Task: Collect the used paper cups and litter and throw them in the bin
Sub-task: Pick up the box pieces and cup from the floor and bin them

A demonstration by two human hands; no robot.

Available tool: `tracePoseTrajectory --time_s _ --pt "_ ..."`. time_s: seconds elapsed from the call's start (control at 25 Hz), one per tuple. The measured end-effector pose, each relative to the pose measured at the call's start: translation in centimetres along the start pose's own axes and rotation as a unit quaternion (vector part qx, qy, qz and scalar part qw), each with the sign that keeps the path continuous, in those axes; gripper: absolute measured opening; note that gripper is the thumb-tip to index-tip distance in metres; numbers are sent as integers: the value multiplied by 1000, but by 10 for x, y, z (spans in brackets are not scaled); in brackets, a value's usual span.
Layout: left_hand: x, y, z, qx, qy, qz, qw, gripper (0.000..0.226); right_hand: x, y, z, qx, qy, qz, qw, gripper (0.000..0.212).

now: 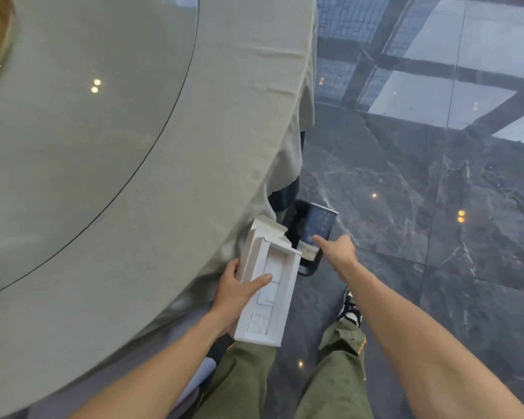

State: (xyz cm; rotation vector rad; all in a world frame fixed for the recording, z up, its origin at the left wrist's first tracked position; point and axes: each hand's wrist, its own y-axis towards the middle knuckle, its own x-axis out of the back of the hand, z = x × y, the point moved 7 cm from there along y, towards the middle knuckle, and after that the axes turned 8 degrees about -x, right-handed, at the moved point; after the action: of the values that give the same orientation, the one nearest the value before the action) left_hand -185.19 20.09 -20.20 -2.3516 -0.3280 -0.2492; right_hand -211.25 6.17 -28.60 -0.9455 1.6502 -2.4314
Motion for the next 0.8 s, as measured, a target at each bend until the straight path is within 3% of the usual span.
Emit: tracePoseTrajectory --time_s 0.12,0.2,0.28,0.4,0.48,0.64,0.8 --pt "2 6 -4 -3 5 23 1000 74 -5 -11 -7 7 2 -3 1000 41" --pt "-2 7 -13 -5 0 35 999 73 -4 -35 -19 7 35 19 999 38" --pt "-7 9 -21 -1 -15 37 999 75 -9 -58 -34 -15 76 91 993 43" --pt "-17 1 -43 -5 -45 42 998 76 -12 -107 -44 -30 121 257 958 65" --pt "-20 -6 -60 -18 -55 51 997 75 -7 -135 -39 2 130 336 933 62" --pt "-22 -14 -78 -24 -75 62 995 77 8 -160 -23 45 140 337 930 64" --pt "-19 -11 -76 2 -77 69 995 83 3 -168 -19 27 147 344 927 59"
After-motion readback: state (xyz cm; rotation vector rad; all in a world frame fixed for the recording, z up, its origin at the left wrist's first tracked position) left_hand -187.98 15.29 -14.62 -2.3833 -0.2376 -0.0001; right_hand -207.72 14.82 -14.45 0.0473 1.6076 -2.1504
